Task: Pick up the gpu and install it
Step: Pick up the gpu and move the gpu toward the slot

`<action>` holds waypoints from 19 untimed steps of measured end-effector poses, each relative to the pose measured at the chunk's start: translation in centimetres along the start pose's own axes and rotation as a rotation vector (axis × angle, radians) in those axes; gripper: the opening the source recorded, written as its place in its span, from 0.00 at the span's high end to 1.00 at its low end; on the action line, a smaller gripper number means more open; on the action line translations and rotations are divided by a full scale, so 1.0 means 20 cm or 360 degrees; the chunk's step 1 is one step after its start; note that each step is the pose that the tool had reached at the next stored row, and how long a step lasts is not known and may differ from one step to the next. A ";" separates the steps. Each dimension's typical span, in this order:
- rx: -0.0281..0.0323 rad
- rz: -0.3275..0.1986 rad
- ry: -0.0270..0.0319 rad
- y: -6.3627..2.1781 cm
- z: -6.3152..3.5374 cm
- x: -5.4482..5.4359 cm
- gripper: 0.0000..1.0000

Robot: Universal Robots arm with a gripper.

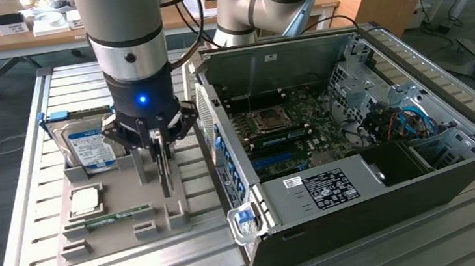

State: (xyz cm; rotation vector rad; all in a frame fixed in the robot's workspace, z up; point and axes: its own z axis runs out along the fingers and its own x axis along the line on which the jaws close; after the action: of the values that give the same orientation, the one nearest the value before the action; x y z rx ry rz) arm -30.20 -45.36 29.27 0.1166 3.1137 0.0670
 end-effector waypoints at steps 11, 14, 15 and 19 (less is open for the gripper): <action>-0.00001 0.0000 -0.00001 0.005 -0.121 0.00 0.73; -0.00002 0.0000 0.00000 0.007 -0.155 0.00 0.73; -0.00001 0.0000 0.00000 0.007 -0.167 0.00 0.73; -0.00002 0.0000 -0.00001 0.009 -0.201 0.00 0.73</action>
State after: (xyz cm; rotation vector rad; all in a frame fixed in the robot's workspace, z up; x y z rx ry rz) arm -30.20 -45.37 33.29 0.1165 3.1137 0.0671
